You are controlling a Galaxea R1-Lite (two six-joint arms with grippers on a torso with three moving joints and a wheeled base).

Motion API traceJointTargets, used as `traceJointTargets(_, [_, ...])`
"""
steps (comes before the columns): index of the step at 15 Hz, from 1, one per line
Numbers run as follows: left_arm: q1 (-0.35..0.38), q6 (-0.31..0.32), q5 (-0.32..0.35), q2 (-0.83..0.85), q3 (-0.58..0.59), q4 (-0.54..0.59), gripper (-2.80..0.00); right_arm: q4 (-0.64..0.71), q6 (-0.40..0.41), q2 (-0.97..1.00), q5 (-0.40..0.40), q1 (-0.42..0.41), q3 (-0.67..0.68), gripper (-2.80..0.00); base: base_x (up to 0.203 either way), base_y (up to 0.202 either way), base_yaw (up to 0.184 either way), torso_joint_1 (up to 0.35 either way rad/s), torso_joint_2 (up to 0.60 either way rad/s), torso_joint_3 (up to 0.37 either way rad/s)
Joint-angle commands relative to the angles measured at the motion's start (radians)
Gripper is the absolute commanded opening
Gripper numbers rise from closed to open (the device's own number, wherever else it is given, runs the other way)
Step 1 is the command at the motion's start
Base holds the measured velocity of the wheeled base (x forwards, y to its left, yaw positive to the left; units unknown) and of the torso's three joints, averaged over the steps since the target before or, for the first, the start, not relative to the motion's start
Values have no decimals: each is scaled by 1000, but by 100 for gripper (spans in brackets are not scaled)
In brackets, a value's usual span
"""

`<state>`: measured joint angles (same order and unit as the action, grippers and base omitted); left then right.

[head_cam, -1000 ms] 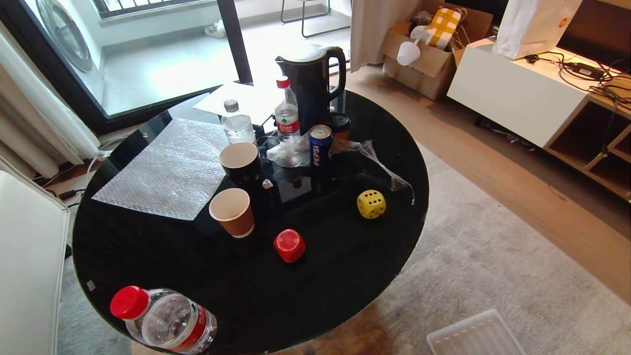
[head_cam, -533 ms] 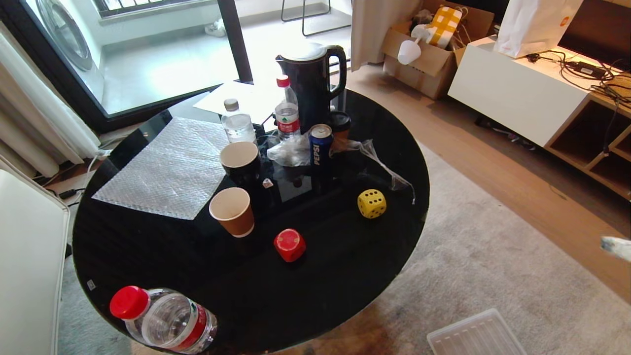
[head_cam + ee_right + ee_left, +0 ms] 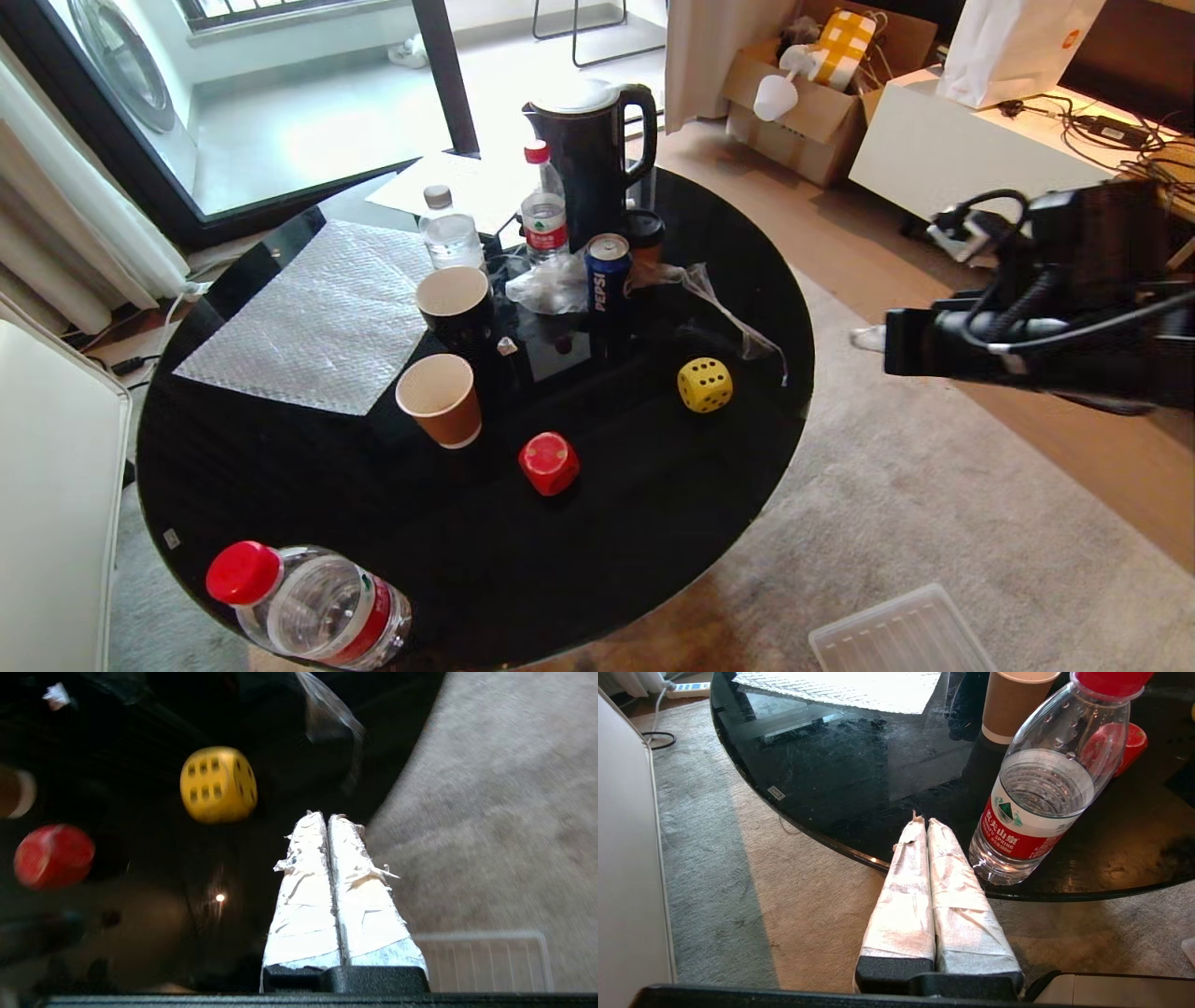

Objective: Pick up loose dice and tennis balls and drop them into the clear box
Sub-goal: Pick up toys out of the box

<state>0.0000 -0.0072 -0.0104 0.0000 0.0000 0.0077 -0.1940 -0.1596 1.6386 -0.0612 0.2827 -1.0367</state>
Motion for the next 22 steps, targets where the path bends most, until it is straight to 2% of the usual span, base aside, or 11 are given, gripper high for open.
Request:
traceJointTargets(1, [0,0,0,0,0,0,-280,-41,-4,207,51,87,-120,-280,0,0,0,0,0,0])
traceJointTargets(5, [0,0,0,0,0,0,-280,-179,10,336,58,166,-184,-280,0,0,0,0,0,0])
traceJointTargets(7, [0,0,0,0,0,0,-280,-208,58,415,92,191,-202,-280,0,0,0,0,0,0])
traceJointTargets(8, [0,0,0,0,0,0,-280,-209,86,426,104,201,-209,0,0,0,0,0,0,0])
traceJointTargets(14, [0,0,0,0,0,0,-280,-213,128,419,103,205,-201,0,0,0,0,0,0,0])
traceJointTargets(15, [0,0,0,0,0,0,-280,-219,191,420,105,212,-197,0,0,0,0,0,0,0])
traceJointTargets(17, [0,0,0,0,0,0,-280,-225,221,418,106,217,-194,0,0,0,0,0,0,0])
traceJointTargets(20, [0,0,0,0,0,0,-280,-231,215,377,69,219,-181,0,0,0,0,0,0,0])
traceJointTargets(22, [0,0,0,0,0,0,-280,-251,234,346,6,219,-157,0,0,0,0,0,0,0])
